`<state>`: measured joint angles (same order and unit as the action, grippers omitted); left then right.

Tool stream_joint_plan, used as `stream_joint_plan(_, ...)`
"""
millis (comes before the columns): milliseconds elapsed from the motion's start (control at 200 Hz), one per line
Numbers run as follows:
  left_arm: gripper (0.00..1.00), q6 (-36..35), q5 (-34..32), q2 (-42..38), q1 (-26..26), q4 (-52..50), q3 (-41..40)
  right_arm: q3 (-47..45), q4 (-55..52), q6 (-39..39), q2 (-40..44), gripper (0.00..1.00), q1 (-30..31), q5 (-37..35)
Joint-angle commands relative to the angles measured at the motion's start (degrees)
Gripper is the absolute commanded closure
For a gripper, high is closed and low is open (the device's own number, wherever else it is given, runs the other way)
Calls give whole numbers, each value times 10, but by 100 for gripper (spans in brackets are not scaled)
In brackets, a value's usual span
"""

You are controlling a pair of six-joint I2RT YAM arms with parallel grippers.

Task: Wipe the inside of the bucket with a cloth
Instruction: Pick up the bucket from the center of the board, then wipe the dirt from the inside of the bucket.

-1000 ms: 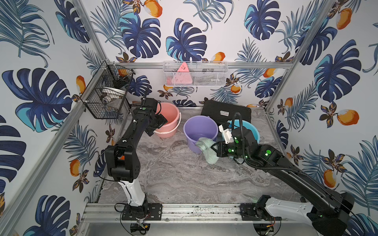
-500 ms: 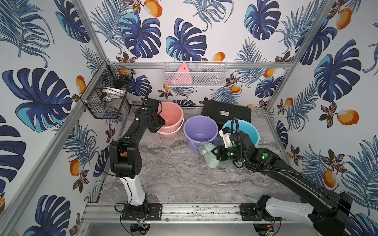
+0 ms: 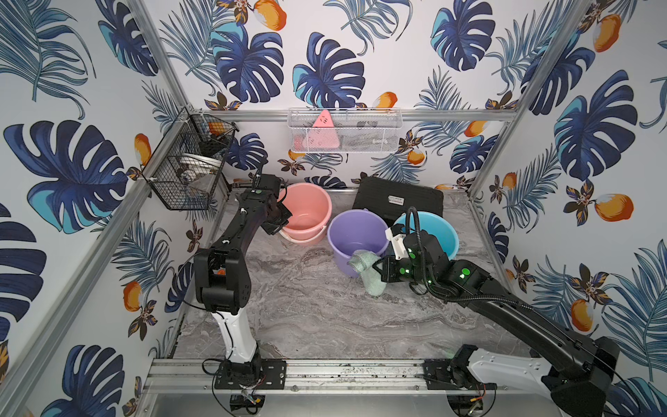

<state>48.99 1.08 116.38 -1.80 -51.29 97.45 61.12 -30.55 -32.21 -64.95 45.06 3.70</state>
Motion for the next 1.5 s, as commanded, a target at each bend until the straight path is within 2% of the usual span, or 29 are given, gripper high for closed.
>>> stream_joint_plan(0,100,-15,-16,-19,2,-1,-9,11,2,18,-7,100,0,-13)
stream_joint_plan(205,100,-11,-53,-107,2,23,-74,35,-3,52,-17,100,1,-21)
stream_joint_plan(360,100,-11,-45,-174,2,50,-144,118,-14,85,-52,100,8,-2)
stream_joint_plan(585,100,-5,-64,-297,1,109,-286,274,-49,135,-160,100,71,-25)
stream_joint_plan(796,100,2,-45,-425,0,173,-422,359,-52,142,-277,100,113,-43)
stream_joint_plan(971,100,-16,-47,-451,0,170,-461,398,-39,134,-356,100,119,-44)
stream_joint_plan(1231,100,-22,7,-483,0,230,-531,520,-67,137,-484,100,123,-62)
stream_joint_plan(1376,100,-33,0,-495,-1,212,-533,603,-131,165,-571,100,130,-88)
stream_joint_plan(1496,100,-40,-1,-502,-2,195,-526,626,-152,196,-613,100,144,-121)
